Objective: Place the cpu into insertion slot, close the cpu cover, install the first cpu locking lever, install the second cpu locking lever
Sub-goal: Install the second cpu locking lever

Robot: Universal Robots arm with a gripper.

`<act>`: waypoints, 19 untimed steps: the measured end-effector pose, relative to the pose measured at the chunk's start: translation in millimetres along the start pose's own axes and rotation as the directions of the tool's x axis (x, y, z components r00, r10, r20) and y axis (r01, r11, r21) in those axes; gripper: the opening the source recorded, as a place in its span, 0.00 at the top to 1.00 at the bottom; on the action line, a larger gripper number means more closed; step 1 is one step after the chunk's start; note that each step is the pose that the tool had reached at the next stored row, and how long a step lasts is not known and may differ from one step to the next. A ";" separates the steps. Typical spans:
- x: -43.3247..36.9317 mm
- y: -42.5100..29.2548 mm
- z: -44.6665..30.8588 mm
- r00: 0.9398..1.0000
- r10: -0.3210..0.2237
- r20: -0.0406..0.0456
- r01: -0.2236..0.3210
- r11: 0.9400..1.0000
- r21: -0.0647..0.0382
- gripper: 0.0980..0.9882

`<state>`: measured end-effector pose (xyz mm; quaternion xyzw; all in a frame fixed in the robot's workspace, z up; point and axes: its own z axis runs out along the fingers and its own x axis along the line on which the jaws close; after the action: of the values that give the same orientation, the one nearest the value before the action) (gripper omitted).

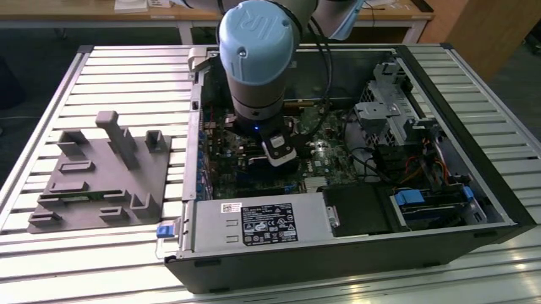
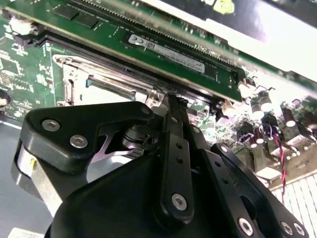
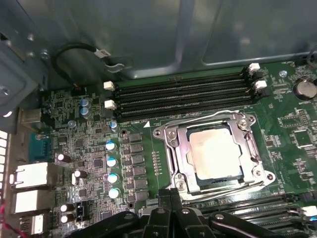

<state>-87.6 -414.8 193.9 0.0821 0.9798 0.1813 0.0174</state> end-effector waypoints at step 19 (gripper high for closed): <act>-17.5 12.5 -8.4 1.000 0.008 0.015 -0.009 0.998 0.065 0.99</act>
<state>-69.0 -409.2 206.4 0.0880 0.9847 0.1489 0.0212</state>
